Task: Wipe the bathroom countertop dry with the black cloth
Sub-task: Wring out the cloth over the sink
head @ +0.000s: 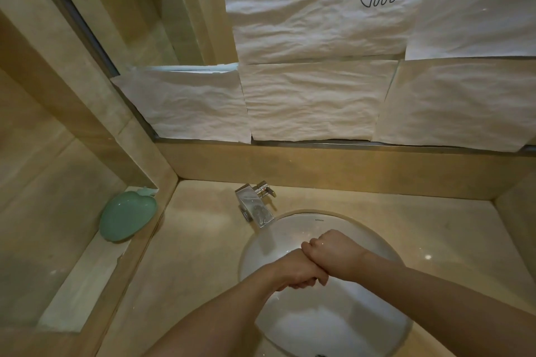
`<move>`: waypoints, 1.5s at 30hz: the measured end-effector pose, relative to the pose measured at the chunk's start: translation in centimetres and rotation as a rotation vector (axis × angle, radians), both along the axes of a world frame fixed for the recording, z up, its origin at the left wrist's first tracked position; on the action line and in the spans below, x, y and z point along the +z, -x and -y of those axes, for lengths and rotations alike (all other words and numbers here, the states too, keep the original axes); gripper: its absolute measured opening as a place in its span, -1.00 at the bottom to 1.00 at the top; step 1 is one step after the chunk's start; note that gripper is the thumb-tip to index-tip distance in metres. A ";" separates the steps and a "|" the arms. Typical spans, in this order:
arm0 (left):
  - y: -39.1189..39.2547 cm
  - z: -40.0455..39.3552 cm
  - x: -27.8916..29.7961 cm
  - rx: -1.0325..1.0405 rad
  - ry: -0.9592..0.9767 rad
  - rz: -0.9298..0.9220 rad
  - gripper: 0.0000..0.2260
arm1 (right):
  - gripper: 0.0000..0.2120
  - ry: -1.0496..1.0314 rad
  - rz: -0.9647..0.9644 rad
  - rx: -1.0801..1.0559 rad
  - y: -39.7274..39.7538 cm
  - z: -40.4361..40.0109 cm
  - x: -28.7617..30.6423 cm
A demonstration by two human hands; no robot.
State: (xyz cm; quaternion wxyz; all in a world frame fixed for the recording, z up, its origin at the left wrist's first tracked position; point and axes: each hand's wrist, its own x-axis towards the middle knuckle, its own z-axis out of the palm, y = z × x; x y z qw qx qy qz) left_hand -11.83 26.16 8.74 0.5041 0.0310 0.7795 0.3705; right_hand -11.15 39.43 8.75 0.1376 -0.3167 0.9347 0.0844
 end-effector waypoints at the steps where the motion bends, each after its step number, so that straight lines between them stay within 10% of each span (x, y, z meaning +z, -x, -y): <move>1: 0.3 0.0 -0.5 0.014 0.002 -0.030 -0.80 | -0.86 -0.018 0.018 -0.017 0.5 0.2 0.0; 5: 1.6 0.3 -1.6 0.071 -0.110 -0.007 -0.91 | -0.66 -0.028 -0.043 0.039 1.5 -0.4 -0.3; 11: 3.5 1.5 -0.4 0.393 -0.487 0.499 -0.60 | -0.37 0.139 -0.171 -0.109 1.2 -2.5 -2.4; 15: 2.3 -1.1 -2.4 0.619 -0.119 -0.003 -0.45 | -0.47 0.104 -0.180 -0.148 1.3 -0.8 -2.4; 19: 1.5 -1.0 -4.1 0.422 0.151 -0.507 -0.66 | -0.51 0.076 -0.093 -0.249 1.9 0.9 -1.9; 23: 1.9 -0.4 -5.0 0.347 0.174 -0.664 -0.62 | -0.94 0.014 0.078 -0.310 2.1 2.2 -0.3; 27: 2.8 0.1 -6.8 0.203 0.130 -0.790 -0.36 | -0.80 0.076 0.258 -0.410 2.4 2.0 -1.1; 33: 4.0 0.2 -7.2 0.104 0.148 -0.577 -0.61 | -0.79 0.378 0.522 -0.644 2.8 0.5 -2.7; 36: 4.5 -0.6 -5.6 0.212 0.094 -0.634 -0.59 | -0.87 0.547 0.379 -0.714 1.0 -0.2 -3.1; 39: 5.1 -0.4 -4.6 0.490 -0.047 -0.117 -0.75 | -0.57 0.865 0.248 -0.658 -1.5 -1.2 -2.0; 45: 2.4 -2.0 -2.0 0.494 -0.246 0.046 -0.71 | -0.68 0.701 -0.140 -0.521 -0.7 -1.4 -1.1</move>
